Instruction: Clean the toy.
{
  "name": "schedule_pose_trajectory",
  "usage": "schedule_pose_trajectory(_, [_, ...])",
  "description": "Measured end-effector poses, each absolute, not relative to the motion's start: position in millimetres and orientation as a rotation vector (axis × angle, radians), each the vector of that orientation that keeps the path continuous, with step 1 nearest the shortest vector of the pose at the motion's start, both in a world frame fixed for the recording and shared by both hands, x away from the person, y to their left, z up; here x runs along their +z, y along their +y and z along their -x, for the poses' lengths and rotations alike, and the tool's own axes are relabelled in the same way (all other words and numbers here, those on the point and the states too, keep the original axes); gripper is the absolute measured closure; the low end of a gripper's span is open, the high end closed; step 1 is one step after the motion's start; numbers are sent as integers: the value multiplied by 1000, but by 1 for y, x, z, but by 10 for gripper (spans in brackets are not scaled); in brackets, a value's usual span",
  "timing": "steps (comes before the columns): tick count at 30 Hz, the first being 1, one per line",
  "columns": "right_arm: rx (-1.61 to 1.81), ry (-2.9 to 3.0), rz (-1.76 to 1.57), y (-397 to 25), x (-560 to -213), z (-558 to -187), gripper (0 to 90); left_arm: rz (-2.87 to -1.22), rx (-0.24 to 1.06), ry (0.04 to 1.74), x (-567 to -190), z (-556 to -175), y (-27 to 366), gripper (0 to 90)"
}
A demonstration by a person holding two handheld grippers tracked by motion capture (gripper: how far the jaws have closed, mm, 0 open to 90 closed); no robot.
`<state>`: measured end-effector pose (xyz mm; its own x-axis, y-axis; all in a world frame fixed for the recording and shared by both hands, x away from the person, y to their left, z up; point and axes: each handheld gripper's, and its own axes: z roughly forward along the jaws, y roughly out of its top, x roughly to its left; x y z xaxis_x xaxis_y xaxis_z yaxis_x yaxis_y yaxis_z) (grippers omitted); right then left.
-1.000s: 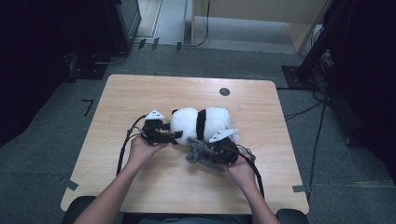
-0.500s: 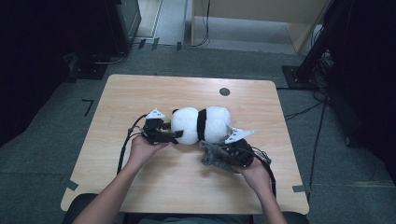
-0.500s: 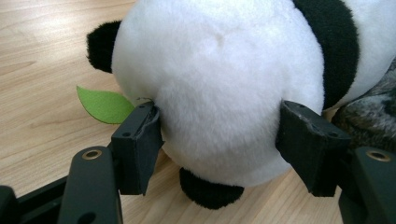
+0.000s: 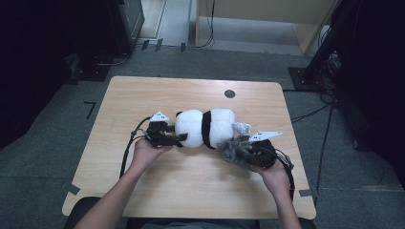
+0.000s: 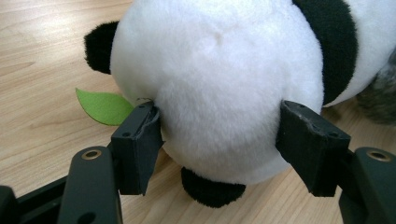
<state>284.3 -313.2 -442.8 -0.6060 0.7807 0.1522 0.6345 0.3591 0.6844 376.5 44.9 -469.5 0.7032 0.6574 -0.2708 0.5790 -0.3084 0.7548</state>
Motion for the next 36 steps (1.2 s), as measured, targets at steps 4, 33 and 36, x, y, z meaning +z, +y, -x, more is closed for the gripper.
schedule_pose_trajectory(4, [1139,2321,-1256,-318,-426,-280,806,-1998,107,947,-470,-377,45,320])
schedule_pose_trajectory(33, [1180,2239,-1196,-286,-405,-353,813,-1986,95,921,-466,-383,50,316])
schedule_pose_trajectory(36, [1186,2243,-1195,-289,-407,-354,814,-2003,114,885,-458,-387,54,322])
